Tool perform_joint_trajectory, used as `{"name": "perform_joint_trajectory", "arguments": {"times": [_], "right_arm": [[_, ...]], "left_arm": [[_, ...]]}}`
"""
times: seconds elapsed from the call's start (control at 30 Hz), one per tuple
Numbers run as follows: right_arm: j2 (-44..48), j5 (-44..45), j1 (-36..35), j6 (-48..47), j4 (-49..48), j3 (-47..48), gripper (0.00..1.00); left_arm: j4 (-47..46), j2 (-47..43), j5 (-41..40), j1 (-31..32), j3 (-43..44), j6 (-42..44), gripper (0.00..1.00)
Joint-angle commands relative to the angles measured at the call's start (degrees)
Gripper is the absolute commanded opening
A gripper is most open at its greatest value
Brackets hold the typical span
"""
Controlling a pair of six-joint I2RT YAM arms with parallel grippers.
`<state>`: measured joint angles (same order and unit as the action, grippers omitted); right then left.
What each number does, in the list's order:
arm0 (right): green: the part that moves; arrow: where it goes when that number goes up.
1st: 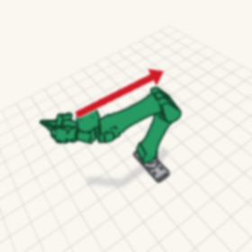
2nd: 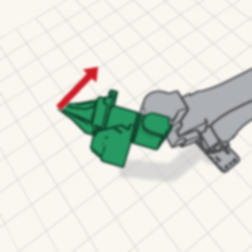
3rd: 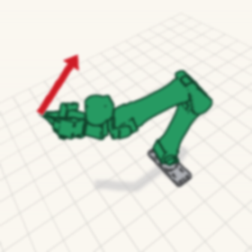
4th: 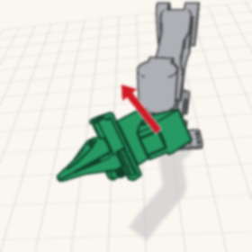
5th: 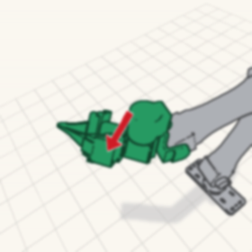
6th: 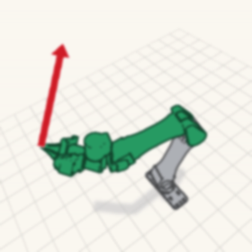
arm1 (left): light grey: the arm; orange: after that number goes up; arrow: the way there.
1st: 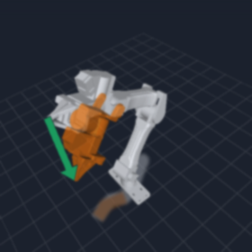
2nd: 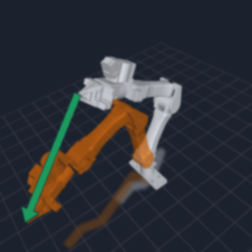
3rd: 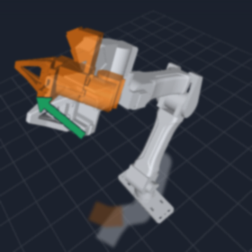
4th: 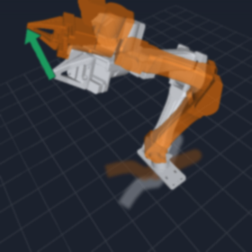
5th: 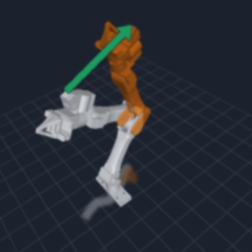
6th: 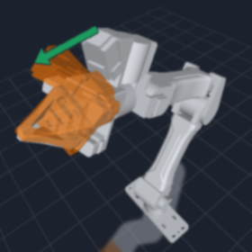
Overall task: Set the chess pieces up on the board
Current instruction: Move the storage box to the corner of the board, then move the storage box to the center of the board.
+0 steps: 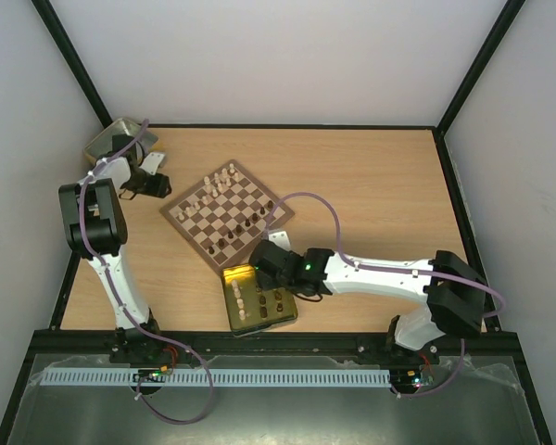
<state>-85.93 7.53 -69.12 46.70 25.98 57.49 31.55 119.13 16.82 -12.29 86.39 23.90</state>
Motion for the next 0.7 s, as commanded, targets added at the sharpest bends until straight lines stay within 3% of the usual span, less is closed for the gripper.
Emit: {"name": "perform_joint_trajectory", "arguments": {"times": [0.0, 0.33, 0.67], "right_arm": [[2.78, 3.65, -0.09, 3.34, 5.13, -3.43, 0.66], [8.45, 2.03, 0.99, 6.15, 5.8, -9.52, 0.61], [7.89, 0.47, 2.33, 7.17, 3.43, -14.96, 0.57]], "left_arm": [[-1.98, -0.72, 0.96, -0.36, -1.62, -0.3, 0.61], [-2.65, 0.6, 0.12, -0.36, -2.45, -0.41, 0.61], [-3.05, 1.41, 0.06, -0.34, -2.93, -0.52, 0.61]]}}
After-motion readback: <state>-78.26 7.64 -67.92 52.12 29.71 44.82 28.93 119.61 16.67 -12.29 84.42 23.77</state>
